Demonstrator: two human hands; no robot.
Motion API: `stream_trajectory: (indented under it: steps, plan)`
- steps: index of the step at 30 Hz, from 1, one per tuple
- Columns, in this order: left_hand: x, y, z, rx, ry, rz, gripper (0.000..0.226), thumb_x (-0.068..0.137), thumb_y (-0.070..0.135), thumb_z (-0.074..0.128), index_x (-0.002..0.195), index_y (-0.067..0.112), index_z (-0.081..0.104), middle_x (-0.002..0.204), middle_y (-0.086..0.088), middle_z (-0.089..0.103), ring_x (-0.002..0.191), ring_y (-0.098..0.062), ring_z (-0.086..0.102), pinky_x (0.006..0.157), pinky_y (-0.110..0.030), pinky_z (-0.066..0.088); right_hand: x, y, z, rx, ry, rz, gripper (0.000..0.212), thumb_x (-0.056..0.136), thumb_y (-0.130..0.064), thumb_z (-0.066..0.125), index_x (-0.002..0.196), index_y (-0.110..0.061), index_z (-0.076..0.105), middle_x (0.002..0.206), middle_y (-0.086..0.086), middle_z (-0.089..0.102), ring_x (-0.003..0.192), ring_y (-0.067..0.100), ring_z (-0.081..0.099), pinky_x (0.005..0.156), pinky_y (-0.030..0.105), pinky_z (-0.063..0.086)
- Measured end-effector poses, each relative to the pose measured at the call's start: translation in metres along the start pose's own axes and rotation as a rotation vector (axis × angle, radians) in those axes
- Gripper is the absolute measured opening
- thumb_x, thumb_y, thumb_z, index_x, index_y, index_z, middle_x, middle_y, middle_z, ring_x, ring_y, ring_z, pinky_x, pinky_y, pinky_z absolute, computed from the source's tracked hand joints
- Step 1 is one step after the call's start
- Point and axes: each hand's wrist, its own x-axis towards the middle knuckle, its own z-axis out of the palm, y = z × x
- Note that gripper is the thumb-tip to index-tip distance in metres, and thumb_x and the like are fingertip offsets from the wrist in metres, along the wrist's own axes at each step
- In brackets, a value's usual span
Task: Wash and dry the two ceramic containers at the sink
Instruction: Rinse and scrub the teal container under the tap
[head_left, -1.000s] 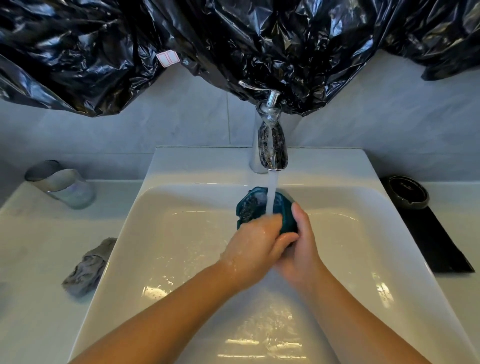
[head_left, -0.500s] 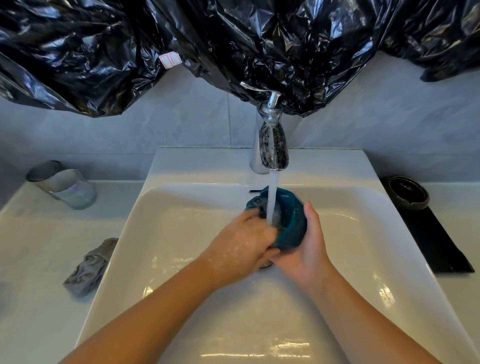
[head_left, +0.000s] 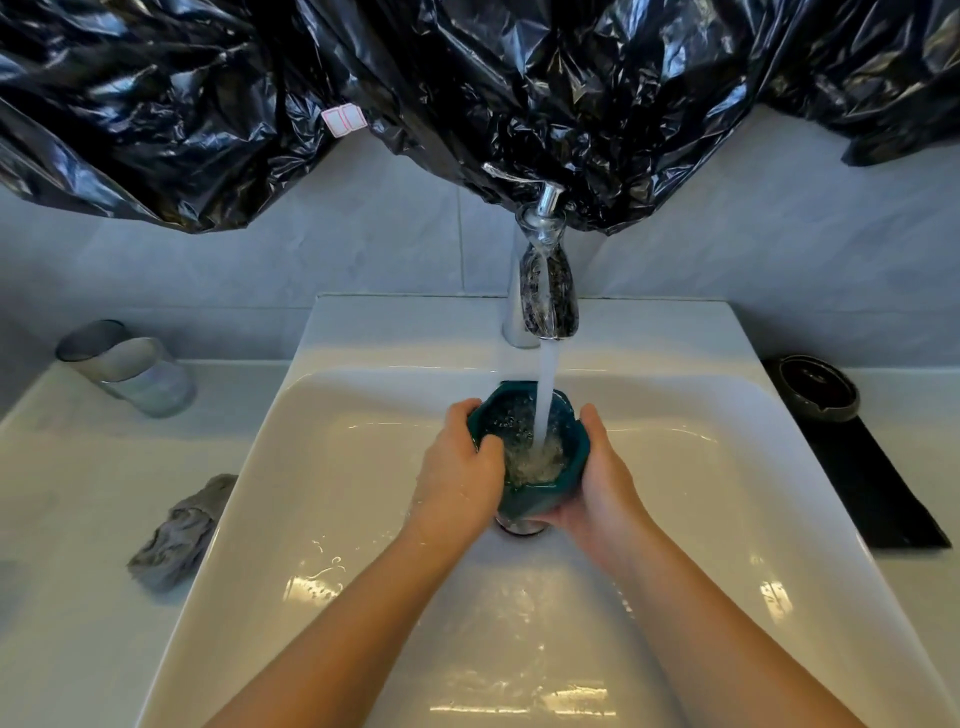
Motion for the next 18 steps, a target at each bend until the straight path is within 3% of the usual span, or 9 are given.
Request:
stream_trajectory:
  steps: [3, 5, 8, 9, 11, 13, 15, 16, 18]
  plan:
    - [-0.001, -0.001, -0.002, 0.107, 0.014, 0.001, 0.044, 0.092, 0.019, 0.042, 0.136, 0.022, 0.039, 0.125, -0.006, 0.057, 0.107, -0.023, 0.055, 0.094, -0.042, 0.049, -0.001, 0.0, 0.002, -0.356, -0.024, -0.129, 0.014, 0.098, -0.023, 0.053, 0.108, -0.022, 0.062, 0.11, 0.011, 0.07, 0.099, 0.03, 0.069, 0.076, 0.054, 0.06]
    - [-0.006, 0.0, -0.004, 0.217, 0.04, 0.075, 0.049, 0.091, 0.022, 0.045, 0.139, 0.023, 0.036, 0.126, -0.005, 0.053, 0.106, -0.023, 0.055, 0.091, -0.037, 0.05, 0.004, 0.003, -0.001, -0.558, 0.028, -0.182, 0.024, 0.092, -0.005, 0.056, 0.104, -0.025, 0.063, 0.105, 0.008, 0.07, 0.094, 0.028, 0.069, 0.074, 0.05, 0.062]
    - [-0.017, 0.003, -0.005, 0.448, 0.062, 0.22, 0.055, 0.09, 0.029, 0.046, 0.142, 0.029, 0.03, 0.127, 0.0, 0.048, 0.102, -0.024, 0.058, 0.084, -0.037, 0.052, 0.009, 0.002, -0.006, -0.969, 0.195, -0.427, 0.019, 0.09, -0.013, 0.06, 0.073, -0.019, 0.064, 0.072, 0.002, 0.067, 0.067, 0.018, 0.062, 0.055, 0.019, 0.05]
    - [-0.019, 0.004, -0.004, 0.505, 0.063, 0.258, 0.055, 0.091, 0.03, 0.045, 0.143, 0.03, 0.028, 0.128, 0.001, 0.046, 0.101, -0.024, 0.058, 0.081, -0.037, 0.053, 0.01, 0.002, -0.008, -1.067, 0.235, -0.488, 0.023, 0.09, -0.014, 0.06, 0.067, -0.016, 0.062, 0.066, 0.003, 0.064, 0.061, 0.02, 0.058, 0.05, 0.019, 0.042]
    - [-0.019, 0.006, -0.004, 0.552, 0.068, 0.295, 0.056, 0.091, 0.03, 0.044, 0.144, 0.029, 0.027, 0.129, 0.0, 0.046, 0.099, -0.025, 0.059, 0.077, -0.034, 0.051, 0.012, 0.001, -0.012, -1.205, 0.247, -0.568, 0.019, 0.092, -0.015, 0.058, 0.074, -0.011, 0.066, 0.069, 0.007, 0.067, 0.064, 0.026, 0.062, 0.055, 0.03, 0.047]
    - [-0.016, 0.007, -0.005, 0.549, 0.083, 0.31, 0.055, 0.091, 0.028, 0.044, 0.144, 0.028, 0.028, 0.128, -0.001, 0.048, 0.098, -0.025, 0.059, 0.077, -0.035, 0.052, 0.008, 0.001, -0.009, -1.266, 0.182, -0.633, 0.016, 0.096, -0.011, 0.053, 0.102, -0.012, 0.067, 0.083, 0.004, 0.071, 0.074, 0.024, 0.065, 0.066, 0.033, 0.053]
    - [-0.013, 0.008, -0.006, 0.491, 0.093, 0.282, 0.054, 0.091, 0.025, 0.045, 0.143, 0.027, 0.032, 0.126, -0.002, 0.05, 0.101, -0.025, 0.058, 0.082, -0.037, 0.053, 0.003, -0.002, -0.005, -1.211, 0.098, -0.704, 0.028, 0.096, -0.005, 0.05, 0.119, -0.019, 0.059, 0.087, -0.003, 0.066, 0.074, 0.015, 0.062, 0.064, 0.017, 0.049]
    - [-0.012, 0.009, -0.007, 0.463, 0.08, 0.264, 0.054, 0.091, 0.024, 0.046, 0.143, 0.027, 0.033, 0.126, -0.002, 0.051, 0.104, -0.025, 0.057, 0.085, -0.038, 0.052, 0.0, -0.004, -0.004, -1.2, 0.079, -0.735, 0.03, 0.095, -0.003, 0.052, 0.118, -0.021, 0.059, 0.085, -0.006, 0.065, 0.072, 0.011, 0.061, 0.062, 0.012, 0.046]
    - [-0.01, 0.008, -0.008, 0.455, -0.013, 0.25, 0.053, 0.09, 0.021, 0.046, 0.142, 0.027, 0.036, 0.126, -0.003, 0.053, 0.107, -0.024, 0.055, 0.089, -0.037, 0.05, 0.0, -0.009, -0.005, -1.271, 0.126, -0.771, 0.015, 0.092, -0.009, 0.06, 0.103, -0.017, 0.065, 0.079, -0.004, 0.065, 0.069, 0.015, 0.061, 0.061, 0.02, 0.047]
